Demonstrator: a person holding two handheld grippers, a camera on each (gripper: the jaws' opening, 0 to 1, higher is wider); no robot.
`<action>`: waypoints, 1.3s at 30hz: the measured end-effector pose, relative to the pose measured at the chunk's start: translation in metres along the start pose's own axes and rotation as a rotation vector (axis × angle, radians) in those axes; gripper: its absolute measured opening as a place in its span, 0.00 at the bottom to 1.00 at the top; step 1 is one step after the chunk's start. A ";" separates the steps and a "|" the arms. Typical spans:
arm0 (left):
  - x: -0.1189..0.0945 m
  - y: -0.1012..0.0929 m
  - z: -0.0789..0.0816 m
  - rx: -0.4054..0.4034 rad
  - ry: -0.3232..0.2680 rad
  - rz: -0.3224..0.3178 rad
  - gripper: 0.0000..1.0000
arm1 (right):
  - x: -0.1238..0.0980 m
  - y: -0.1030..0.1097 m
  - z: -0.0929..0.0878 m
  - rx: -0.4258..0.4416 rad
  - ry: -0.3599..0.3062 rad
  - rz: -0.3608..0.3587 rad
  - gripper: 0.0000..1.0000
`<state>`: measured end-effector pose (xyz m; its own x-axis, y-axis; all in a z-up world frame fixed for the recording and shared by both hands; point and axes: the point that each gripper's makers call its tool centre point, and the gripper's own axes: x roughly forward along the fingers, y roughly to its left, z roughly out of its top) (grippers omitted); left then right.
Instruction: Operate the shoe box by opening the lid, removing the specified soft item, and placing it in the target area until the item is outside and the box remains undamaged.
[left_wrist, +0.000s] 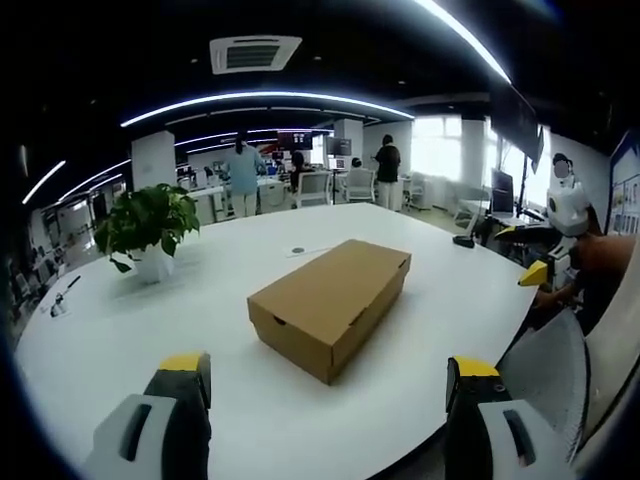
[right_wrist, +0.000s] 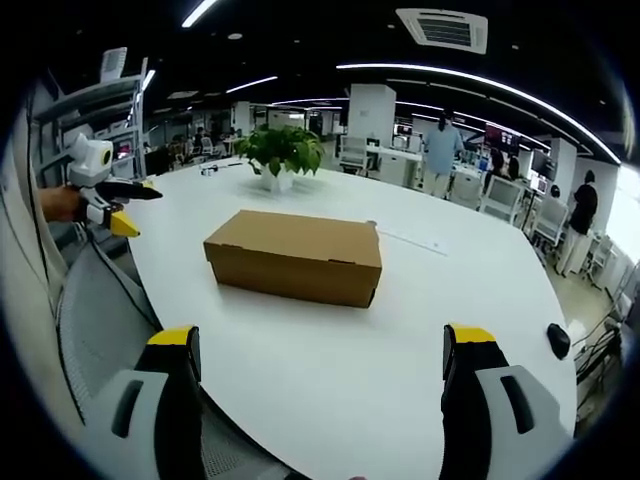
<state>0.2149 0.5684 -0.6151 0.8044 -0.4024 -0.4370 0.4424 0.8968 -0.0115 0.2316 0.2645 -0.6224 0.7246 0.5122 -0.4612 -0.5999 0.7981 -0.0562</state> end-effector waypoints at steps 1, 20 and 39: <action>0.000 0.000 0.000 -0.002 0.000 0.002 1.00 | 0.000 0.000 0.000 0.000 0.000 0.001 0.96; 0.010 -0.004 -0.004 -0.005 0.031 0.012 0.97 | 0.009 -0.007 0.003 -0.033 0.017 0.044 0.96; 0.029 -0.002 -0.005 0.003 0.073 0.036 0.96 | 0.029 -0.023 0.006 -0.072 0.043 0.092 0.96</action>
<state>0.2351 0.5561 -0.6326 0.7890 -0.3552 -0.5014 0.4147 0.9099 0.0080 0.2684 0.2630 -0.6293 0.6509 0.5670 -0.5048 -0.6874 0.7224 -0.0749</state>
